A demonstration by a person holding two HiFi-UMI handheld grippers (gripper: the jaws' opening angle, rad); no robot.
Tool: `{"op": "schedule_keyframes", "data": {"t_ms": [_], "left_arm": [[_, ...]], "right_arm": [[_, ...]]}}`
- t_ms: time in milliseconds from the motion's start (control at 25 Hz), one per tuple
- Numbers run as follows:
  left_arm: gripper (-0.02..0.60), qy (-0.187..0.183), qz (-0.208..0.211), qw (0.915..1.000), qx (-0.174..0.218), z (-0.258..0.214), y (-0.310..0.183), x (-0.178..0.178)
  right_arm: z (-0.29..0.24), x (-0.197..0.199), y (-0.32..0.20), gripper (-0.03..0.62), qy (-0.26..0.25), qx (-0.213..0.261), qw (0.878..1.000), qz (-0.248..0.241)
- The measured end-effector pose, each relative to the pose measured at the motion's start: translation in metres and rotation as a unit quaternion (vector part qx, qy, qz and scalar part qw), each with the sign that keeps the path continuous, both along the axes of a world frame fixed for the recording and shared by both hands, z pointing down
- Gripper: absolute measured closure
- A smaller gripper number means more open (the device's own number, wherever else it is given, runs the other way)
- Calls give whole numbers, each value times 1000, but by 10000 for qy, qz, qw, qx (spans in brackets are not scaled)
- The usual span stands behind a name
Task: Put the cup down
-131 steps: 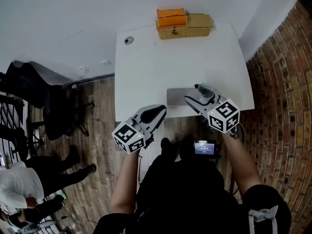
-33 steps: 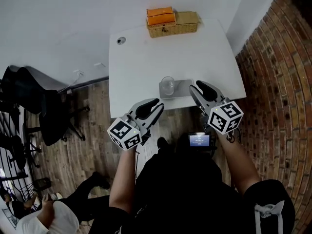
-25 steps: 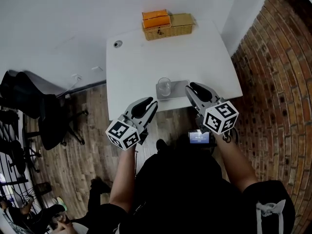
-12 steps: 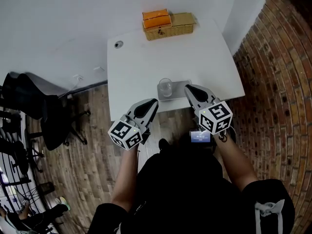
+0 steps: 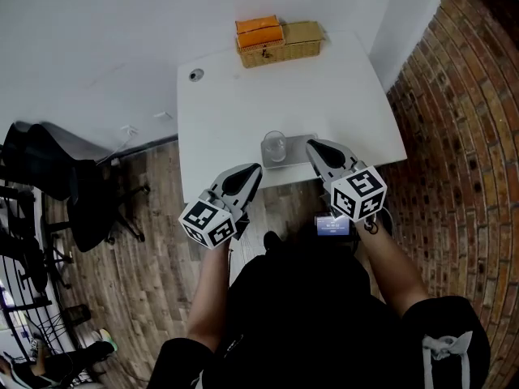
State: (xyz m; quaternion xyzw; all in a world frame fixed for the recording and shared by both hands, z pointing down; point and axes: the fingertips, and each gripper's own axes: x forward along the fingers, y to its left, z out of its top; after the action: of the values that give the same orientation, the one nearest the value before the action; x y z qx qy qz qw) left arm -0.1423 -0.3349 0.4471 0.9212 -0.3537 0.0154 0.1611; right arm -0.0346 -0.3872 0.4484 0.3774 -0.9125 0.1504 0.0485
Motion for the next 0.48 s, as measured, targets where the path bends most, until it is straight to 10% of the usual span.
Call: {"op": "schedule_keyframes", "data": {"t_ms": [480], "left_arm": [[574,81,-54,9999,-26,-1,0,-2]], "right_arm": [[-1,0,3,579,-205,-161,9996,-91]]}}
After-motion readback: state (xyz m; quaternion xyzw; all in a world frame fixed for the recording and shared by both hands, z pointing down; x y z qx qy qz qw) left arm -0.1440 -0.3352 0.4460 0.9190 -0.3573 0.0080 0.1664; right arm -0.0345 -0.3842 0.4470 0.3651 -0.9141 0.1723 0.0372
